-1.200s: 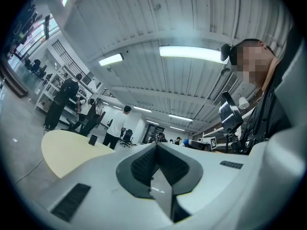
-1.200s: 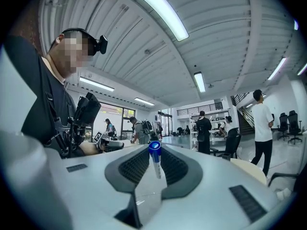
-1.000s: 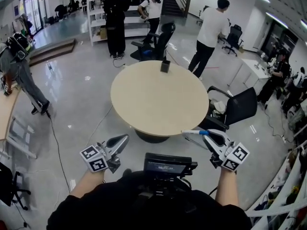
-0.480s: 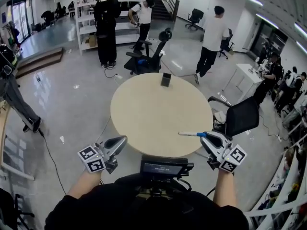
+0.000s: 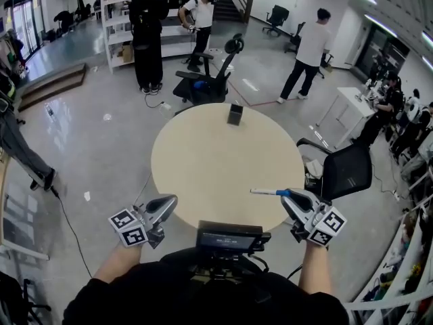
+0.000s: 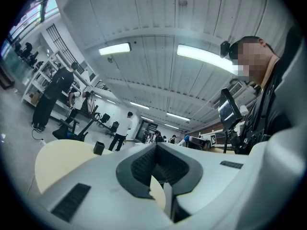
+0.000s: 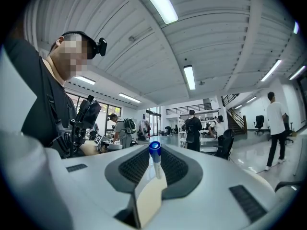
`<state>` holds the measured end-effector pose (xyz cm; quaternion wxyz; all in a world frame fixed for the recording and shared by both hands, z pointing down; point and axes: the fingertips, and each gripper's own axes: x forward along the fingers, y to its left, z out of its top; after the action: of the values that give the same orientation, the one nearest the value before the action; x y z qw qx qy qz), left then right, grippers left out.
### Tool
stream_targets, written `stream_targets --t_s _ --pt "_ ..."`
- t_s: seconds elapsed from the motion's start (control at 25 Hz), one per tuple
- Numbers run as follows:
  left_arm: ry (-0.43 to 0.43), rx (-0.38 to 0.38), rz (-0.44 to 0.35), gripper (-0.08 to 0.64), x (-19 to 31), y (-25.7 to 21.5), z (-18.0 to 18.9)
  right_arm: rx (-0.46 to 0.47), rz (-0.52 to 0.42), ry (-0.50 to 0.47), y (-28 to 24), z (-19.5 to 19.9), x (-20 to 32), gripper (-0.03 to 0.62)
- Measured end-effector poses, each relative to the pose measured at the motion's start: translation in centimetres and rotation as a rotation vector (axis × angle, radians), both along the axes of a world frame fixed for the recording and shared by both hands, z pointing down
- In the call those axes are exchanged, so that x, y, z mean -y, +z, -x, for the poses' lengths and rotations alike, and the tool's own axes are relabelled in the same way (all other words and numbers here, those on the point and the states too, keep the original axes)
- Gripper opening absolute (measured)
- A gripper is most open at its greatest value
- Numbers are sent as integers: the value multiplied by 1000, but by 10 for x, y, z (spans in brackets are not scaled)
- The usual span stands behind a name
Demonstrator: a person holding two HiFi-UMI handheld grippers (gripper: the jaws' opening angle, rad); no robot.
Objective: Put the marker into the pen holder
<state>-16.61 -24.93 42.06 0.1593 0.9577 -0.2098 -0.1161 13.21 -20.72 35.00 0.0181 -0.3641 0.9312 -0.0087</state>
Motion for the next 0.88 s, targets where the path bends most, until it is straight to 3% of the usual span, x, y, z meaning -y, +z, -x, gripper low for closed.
stream_targets --t_s 0.16,0.52,0.68,0.88 --pt "-12 30 3 -3 36 9 -43 23 15 -30 21 -40 44 78" --pt "-160 40 40 -3 135 2 -165 51 -18 -144 23 -171 190 78" --pt "-217 89 63 -3 160 -2 -184 73 -22 -176 27 -194 238 78" --pt "-246 98 62 -3 193 -11 -187 87 -27 -144 22 -210 289 78"
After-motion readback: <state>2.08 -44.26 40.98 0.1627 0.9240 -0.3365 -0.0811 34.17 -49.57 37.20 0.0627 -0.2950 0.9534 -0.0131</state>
